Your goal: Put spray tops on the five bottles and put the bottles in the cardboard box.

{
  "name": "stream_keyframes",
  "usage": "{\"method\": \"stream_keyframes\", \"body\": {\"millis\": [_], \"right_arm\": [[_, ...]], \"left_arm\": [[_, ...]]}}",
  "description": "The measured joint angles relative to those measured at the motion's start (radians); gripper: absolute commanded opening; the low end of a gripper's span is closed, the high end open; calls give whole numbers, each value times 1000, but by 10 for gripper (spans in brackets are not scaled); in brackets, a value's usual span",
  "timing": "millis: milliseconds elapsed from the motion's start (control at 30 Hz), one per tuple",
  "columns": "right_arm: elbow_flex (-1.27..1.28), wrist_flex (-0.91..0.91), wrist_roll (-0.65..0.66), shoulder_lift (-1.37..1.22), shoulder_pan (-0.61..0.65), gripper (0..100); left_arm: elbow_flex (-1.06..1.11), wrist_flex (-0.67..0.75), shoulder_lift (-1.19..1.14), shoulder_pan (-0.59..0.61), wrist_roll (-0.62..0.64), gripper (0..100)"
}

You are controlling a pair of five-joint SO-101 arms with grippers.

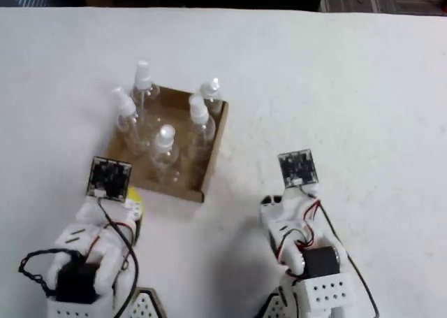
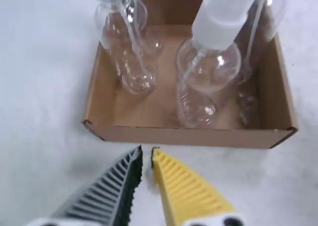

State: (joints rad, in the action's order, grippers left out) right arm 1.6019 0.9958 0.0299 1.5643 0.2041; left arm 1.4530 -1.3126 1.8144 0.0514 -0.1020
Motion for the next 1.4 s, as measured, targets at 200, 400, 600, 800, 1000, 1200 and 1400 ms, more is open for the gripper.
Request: {"method": "stream_keyframes", "body": {"millis": [200, 400, 600, 800, 1000, 1200, 1400], "right_arm": [[61, 2, 0, 15, -9, 18], [72, 2, 0, 5, -25, 18], [72, 2, 3, 5, -23, 18], [72, 2, 3, 5, -23, 18], [72, 2, 3, 5, -23, 18], [72, 2, 3, 5, -23, 18], [72, 2, 3, 5, -23, 18]], "left_arm": [[206, 124, -11, 68, -98, 34], [241, 152, -11, 83, -112, 35], [241, 120, -11, 92, -112, 31], [241, 72, -11, 170, -112, 32], [241, 43, -11, 173, -112, 31], [241, 43, -11, 176, -112, 32], [241, 43, -11, 176, -112, 31]]}}
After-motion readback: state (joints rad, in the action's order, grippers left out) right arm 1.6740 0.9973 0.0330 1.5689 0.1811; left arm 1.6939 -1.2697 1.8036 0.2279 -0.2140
